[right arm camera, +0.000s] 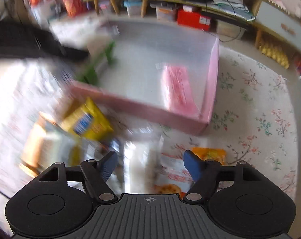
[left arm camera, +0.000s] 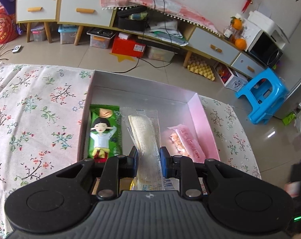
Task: Organize snacks
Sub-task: 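Lower both clear packets into the pink box and open both tools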
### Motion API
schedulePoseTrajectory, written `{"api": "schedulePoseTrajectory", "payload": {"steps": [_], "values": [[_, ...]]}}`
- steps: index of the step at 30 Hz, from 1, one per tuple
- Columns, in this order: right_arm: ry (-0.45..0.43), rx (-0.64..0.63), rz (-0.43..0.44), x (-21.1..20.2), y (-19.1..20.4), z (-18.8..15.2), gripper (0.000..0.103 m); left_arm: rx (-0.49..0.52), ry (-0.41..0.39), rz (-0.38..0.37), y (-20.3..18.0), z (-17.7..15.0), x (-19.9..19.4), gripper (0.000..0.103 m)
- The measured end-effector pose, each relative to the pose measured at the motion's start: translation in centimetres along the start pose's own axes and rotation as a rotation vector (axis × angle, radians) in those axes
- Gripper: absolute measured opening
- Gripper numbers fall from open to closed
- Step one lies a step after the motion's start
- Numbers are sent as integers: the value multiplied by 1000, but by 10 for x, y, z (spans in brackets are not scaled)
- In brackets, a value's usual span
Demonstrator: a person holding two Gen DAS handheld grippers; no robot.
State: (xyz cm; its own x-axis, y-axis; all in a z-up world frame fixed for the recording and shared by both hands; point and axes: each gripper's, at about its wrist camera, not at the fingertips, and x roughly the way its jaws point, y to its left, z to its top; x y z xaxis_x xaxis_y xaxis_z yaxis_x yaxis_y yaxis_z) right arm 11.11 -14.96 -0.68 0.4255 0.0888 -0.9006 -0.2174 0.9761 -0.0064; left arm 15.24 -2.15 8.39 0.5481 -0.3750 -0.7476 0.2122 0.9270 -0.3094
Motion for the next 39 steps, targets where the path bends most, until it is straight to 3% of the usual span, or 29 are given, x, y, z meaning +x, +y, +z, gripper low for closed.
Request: {"api": "schedulePoseTrajectory", "payload": {"steps": [2,4,6,13,21,24,30,39], "values": [[-4,-4,4,4,3,-3,61,-3,0,0,0,1,-1,20],[0,29,11,-1,5,-1,22,-1,-6,1,-1,3,-2,20],[2,58,27,-10,6,-1,18,5,-11,5,-1,3,-4,20],[-43,168,75,-42,-15,-1,17,-1,-14,-3,0,5,-3,20],[-244,349,205,-87,-68,10,17,-10,-24,-21,-1,11,4,20],[-301,453,250,-82,-89,17,17,-46,-34,-29,2,15,9,20],[-299,605,328,-44,-111,33,17,-68,-28,-25,2,19,30,20],[-360,557,268,-23,-83,65,20,-64,-38,28,11,23,42,21]]}}
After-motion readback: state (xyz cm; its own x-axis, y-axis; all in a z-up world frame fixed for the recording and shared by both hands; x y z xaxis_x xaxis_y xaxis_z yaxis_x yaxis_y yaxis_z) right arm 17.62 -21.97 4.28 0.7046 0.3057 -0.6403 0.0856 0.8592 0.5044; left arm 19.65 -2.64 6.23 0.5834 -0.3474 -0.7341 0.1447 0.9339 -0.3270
